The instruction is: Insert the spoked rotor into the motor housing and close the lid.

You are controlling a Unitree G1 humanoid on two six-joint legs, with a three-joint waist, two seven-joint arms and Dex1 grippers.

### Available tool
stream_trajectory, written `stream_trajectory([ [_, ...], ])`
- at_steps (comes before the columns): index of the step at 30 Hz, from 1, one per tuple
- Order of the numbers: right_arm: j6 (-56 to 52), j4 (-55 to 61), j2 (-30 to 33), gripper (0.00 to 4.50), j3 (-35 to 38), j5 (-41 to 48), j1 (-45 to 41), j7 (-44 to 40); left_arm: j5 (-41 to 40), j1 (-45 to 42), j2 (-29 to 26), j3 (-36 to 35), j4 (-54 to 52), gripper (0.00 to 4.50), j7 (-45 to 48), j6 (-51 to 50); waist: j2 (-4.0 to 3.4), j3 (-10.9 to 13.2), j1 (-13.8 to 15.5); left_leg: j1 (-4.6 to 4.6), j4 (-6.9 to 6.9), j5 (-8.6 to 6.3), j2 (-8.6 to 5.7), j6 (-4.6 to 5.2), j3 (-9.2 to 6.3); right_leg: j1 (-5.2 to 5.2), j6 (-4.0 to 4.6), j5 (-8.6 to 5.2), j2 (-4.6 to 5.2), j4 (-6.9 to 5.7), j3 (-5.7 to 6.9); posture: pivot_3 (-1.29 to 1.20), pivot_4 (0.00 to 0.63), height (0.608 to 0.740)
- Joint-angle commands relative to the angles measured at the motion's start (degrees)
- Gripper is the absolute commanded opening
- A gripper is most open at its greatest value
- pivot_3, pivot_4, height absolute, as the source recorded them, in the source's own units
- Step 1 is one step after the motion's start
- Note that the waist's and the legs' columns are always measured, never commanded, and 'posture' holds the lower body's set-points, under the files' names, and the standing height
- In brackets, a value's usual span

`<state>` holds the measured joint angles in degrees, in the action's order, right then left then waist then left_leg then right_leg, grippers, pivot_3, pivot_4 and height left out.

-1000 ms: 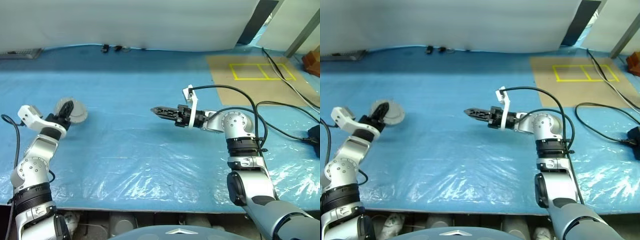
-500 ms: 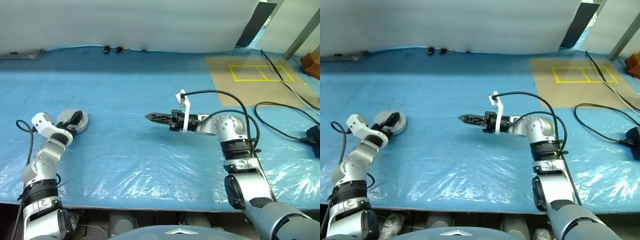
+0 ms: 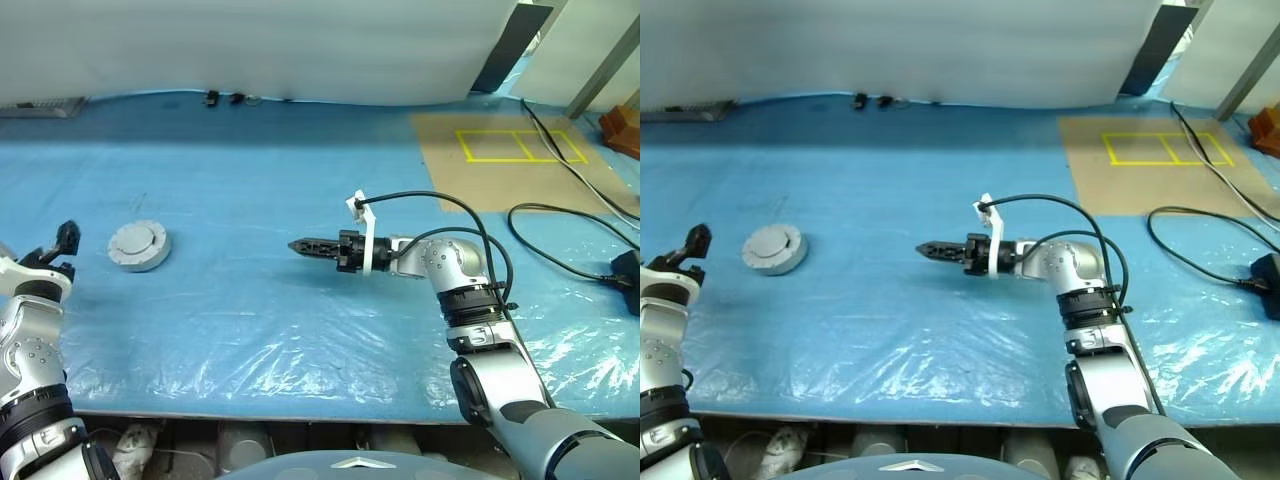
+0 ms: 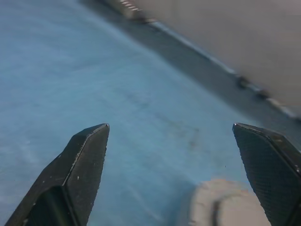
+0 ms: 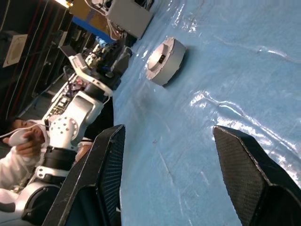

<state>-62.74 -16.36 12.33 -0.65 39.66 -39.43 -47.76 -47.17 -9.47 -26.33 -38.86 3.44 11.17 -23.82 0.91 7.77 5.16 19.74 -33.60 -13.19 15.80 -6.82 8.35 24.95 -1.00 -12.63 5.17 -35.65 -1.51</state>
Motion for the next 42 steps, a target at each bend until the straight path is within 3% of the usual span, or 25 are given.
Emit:
stream_trajectory([
  [1,10.5,7.1,2.1,3.12,0.9,-2.9,1.6,-1.3,-5.3,1.6,-0.6,10.0,-18.1,4.40,4.6,-7.7,0.00,0.0,0.6,0.02,-0.01,0.00,0.00,0.00,0.00,0.00,0.00,0.00,0.01,0.01,0.00,0.00,0.150,0.740],
  [4,17.2,10.5,3.5,3.12,-0.6,-6.6,3.5,-1.1,-2.8,0.3,-0.7,19.5,-24.8,4.40,5.9,-10.6,-0.01,0.0,0.4,0.09,-0.04,0.00,-0.01,0.00,0.02,0.02,0.05,-0.03,0.04,0.02,0.00,0.00,0.150,0.740],
  [8,21.0,13.6,4.7,3.12,-1.9,-9.6,5.3,-0.1,5.2,-2.2,-0.7,32.2,-25.1,4.40,10.4,-9.6,-0.04,0.0,-0.8,0.09,0.06,0.00,0.00,0.01,0.07,0.04,0.04,-0.03,-0.01,0.01,-0.06,0.00,0.150,0.740],
  [12,22.3,16.7,6.2,3.12,-3.4,-11.9,7.9,1.1,9.0,-2.8,-1.1,38.2,-23.3,4.40,15.2,-9.3,-0.06,0.0,-1.8,0.12,0.13,0.01,-0.02,0.02,0.07,0.12,-0.13,0.07,-0.05,0.02,-0.10,0.00,0.150,0.740],
  [23,25.8,18.0,8.4,3.12,-3.1,-14.8,10.9,2.8,11.0,-3.0,-5.4,36.6,-20.1,4.40,23.9,-8.9,-0.10,0.1,-2.1,0.07,0.25,0.01,-0.06,0.01,0.09,0.09,-0.11,0.07,-0.02,0.10,-0.12,0.00,0.150,0.740],
  [35,28.8,14.9,5.6,3.12,-4.0,-17.8,9.6,5.3,5.2,-4.2,-4.6,31.1,-20.4,4.40,24.3,-15.4,-0.16,0.1,-2.2,0.07,0.27,0.00,-0.06,0.01,0.10,0.10,-0.12,0.07,-0.03,0.10,-0.13,0.00,0.150,0.740],
  [42,29.8,13.4,5.1,3.12,-5.0,-18.4,8.7,3.7,7.0,-2.3,-4.7,31.7,-21.5,4.40,24.2,-14.8,-0.16,0.1,-2.2,0.09,0.29,0.01,-0.06,0.01,0.10,0.10,-0.12,0.07,-0.03,0.14,-0.13,0.00,0.150,0.740],
])
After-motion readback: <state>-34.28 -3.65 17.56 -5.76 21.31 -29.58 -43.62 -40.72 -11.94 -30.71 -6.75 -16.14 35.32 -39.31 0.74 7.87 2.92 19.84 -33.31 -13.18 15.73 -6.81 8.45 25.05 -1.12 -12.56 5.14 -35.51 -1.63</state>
